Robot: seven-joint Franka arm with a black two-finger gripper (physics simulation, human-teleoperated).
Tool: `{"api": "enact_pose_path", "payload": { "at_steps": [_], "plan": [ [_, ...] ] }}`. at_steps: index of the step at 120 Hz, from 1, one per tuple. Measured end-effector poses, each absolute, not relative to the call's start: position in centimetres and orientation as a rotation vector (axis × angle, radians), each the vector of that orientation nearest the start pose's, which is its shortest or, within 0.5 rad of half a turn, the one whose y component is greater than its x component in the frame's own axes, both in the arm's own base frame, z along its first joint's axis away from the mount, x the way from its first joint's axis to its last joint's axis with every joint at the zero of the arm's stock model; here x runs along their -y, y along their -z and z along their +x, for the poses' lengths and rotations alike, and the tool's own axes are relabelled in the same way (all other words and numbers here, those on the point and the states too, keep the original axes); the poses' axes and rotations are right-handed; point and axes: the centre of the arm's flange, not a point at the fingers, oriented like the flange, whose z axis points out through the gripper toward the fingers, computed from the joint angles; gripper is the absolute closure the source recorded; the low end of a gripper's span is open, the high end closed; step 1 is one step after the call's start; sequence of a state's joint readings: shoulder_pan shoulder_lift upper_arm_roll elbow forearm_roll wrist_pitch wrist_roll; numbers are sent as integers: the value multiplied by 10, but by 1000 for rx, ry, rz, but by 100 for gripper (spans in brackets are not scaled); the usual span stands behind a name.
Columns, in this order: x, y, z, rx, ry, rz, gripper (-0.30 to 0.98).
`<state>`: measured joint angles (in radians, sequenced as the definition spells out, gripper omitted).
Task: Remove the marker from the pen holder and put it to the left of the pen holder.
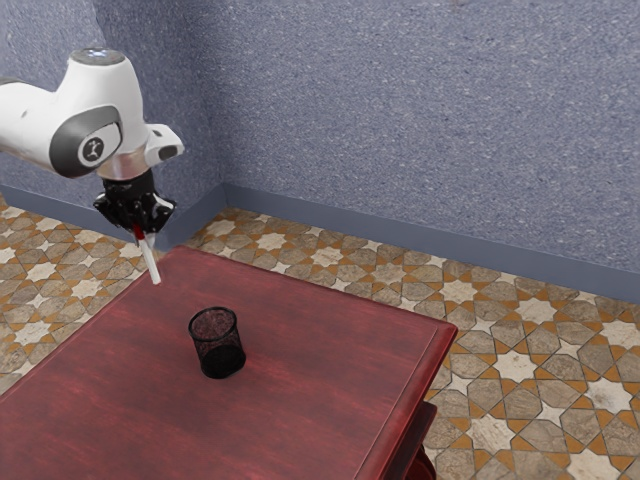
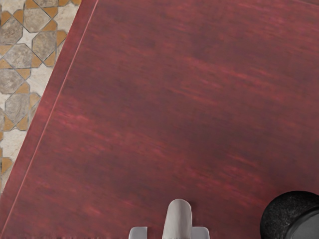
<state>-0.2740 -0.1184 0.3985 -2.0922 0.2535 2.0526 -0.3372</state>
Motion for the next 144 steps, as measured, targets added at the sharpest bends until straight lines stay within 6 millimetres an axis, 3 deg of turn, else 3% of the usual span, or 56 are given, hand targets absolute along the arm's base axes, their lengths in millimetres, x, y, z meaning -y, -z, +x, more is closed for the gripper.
{"api": "enact_pose_path", "payload": {
  "at_steps": [5,11,20,37,57,75,98,116,144],
  "plan": [
    [-107,-470,520,568,104,-2905,76],
    [-117,-452,517,587,45,-2893,76],
    [-115,-420,510,580,-71,-2892,76],
    [-103,-402,487,549,-405,-2955,77],
    [-124,-348,463,532,-872,-2894,77],
    [-138,-330,477,486,-1060,-2862,77],
    [-147,-311,529,390,-1142,-2848,76],
    [-140,-304,536,296,-1199,-2879,75],
    [-127,-304,538,172,-1233,-2928,33]
  ]
}}
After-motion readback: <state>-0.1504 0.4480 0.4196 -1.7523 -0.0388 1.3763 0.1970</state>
